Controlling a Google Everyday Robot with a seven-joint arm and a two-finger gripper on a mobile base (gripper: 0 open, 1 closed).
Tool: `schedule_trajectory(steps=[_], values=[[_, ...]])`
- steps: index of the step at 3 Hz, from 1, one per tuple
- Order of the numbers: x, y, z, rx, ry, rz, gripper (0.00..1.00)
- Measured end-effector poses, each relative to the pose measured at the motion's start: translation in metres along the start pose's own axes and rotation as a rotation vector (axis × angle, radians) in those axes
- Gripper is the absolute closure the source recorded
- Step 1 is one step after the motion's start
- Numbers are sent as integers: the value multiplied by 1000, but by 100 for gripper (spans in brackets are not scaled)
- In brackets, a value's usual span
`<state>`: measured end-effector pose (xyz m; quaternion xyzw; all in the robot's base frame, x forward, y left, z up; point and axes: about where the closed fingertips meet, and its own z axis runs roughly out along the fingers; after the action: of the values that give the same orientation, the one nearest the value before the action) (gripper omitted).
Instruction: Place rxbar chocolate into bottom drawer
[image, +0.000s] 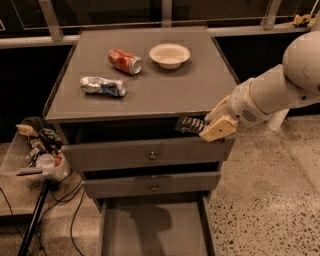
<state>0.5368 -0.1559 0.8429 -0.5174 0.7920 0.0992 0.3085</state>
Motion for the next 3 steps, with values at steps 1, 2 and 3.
schedule_trajectory(steps=[1, 2, 3], values=[[0, 0, 0, 0, 0, 0, 100], [8, 13, 5, -15, -30, 36, 100], [16, 47, 19, -38, -83, 98, 100]])
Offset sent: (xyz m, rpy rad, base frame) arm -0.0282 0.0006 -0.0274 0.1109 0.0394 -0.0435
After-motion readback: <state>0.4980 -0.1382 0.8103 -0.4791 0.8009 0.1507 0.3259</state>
